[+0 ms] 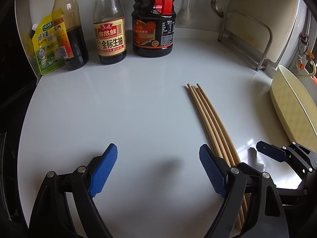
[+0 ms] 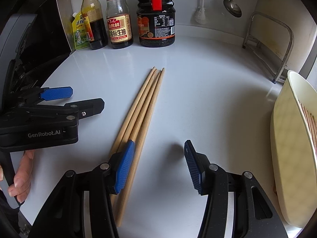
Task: Organize utensils
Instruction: 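Lower the right tool onto a separated chopstick while the left tool hovers beside the row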
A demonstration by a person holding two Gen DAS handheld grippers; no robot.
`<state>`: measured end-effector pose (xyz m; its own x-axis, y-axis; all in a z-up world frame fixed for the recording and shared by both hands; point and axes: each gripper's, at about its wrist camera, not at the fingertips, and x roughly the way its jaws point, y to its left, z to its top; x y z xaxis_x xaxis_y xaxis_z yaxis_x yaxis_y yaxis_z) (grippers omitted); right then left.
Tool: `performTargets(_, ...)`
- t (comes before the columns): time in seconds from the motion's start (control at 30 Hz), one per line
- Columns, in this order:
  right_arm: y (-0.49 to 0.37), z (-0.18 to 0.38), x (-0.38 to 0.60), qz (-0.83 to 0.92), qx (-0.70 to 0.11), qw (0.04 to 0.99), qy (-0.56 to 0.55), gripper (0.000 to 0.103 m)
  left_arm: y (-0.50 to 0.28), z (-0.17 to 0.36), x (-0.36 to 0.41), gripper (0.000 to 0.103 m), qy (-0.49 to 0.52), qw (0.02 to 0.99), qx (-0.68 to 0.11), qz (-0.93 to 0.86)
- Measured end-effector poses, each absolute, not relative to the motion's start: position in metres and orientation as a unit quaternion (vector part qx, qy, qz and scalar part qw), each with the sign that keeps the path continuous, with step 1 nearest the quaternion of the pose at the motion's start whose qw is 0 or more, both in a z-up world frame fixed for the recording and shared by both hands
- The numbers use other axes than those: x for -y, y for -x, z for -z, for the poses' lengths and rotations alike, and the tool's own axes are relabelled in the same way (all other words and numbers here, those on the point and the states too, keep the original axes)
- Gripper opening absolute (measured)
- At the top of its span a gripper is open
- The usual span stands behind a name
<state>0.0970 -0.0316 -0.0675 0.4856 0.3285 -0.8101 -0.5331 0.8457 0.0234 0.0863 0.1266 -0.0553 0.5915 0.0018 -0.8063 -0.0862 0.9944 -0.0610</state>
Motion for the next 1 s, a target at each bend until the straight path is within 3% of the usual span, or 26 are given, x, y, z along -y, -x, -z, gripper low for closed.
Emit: performTargets(1.0,-0.119,0.069,0.068,-0.218,-0.439,0.865,0.105,0.050,-0.087,0.062,-0.093,0.086,0.018,0.890,-0.455,0.017)
